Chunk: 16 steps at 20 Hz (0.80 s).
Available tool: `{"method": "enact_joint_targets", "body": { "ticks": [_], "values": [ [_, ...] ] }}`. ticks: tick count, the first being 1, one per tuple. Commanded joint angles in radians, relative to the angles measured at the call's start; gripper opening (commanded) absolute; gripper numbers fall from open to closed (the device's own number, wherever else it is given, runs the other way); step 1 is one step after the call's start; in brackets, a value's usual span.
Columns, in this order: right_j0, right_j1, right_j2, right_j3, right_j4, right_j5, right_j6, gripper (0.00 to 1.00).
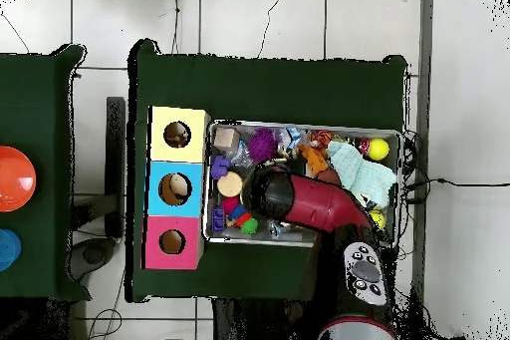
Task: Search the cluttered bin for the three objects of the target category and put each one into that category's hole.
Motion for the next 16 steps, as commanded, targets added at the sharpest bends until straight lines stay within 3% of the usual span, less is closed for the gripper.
{"method": "enact_joint_targets", "body": {
  "ticks": [1,10,16],
  "values": [
    [-0.058,0.059,0.169,0.111,0.007,-0.131,0.098,1.00],
    [-0.099,0.076,0.245,0.140,0.027,-0.167,0.115,1.00],
    [-0.073,0.026,0.256,0.195,0.070,-0.141,0.173,1.00]
  ]
}}
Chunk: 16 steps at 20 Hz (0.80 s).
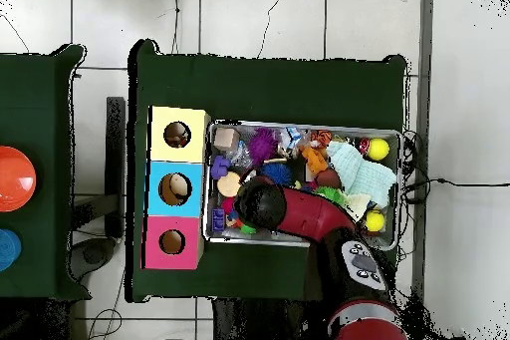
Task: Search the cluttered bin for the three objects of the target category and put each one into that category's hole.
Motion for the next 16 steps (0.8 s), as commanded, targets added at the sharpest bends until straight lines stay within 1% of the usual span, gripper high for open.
{"method": "enact_joint_targets", "body": {
  "ticks": [1,9,14,16],
  "values": [
    [0.006,-0.011,0.118,0.092,0.066,-0.031,0.177,1.00],
    [-0.017,0.027,0.122,0.056,0.057,-0.029,0.138,1.00],
    [-0.037,0.069,0.122,0.014,0.034,-0.041,0.102,1.00],
    [-0.040,0.070,0.117,0.007,0.027,-0.036,0.093,1.00]
  ]
}}
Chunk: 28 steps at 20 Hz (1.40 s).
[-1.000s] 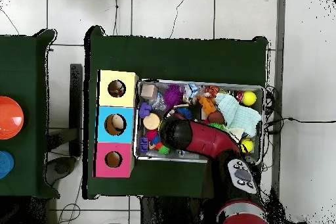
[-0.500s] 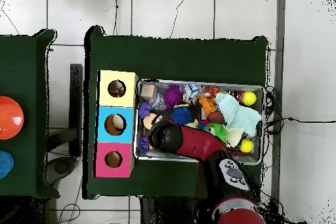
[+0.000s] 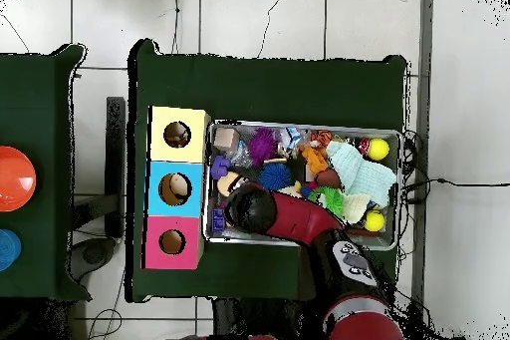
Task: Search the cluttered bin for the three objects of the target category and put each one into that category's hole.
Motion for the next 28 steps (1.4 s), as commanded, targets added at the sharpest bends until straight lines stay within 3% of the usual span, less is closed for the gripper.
{"method": "enact_joint_targets", "body": {
  "ticks": [1,10,18,23,28],
  "values": [
    [-0.036,0.054,0.078,-0.035,0.013,-0.031,0.090,1.00],
    [-0.017,0.061,0.036,-0.068,0.007,-0.024,0.090,1.00],
    [0.031,0.150,-0.018,-0.127,0.003,-0.143,0.124,1.00],
    [0.091,0.125,-0.106,-0.159,0.008,-0.107,0.117,1.00],
    [0.093,0.120,-0.117,-0.157,0.009,-0.119,0.114,1.00]
  ]
}}
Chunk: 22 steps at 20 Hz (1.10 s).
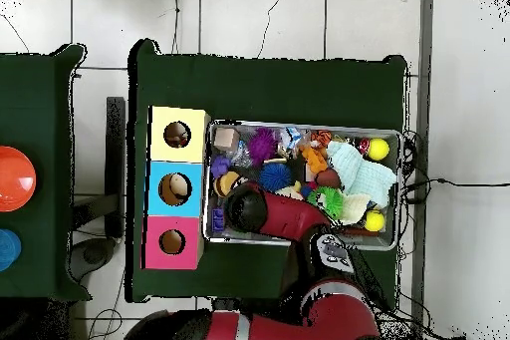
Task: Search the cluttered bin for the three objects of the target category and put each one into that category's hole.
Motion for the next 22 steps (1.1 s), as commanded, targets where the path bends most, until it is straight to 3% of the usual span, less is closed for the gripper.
{"method": "enact_joint_targets", "body": {
  "ticks": [1,9,10,22],
  "values": [
    [0.011,0.032,-0.033,-0.093,0.012,-0.046,0.117,1.00],
    [0.075,0.048,-0.117,-0.114,0.016,-0.136,0.146,1.00],
    [0.087,0.052,-0.134,-0.121,0.019,-0.143,0.142,0.00],
    [0.176,0.064,-0.251,-0.153,0.057,-0.117,0.157,0.00]
  ]
}}
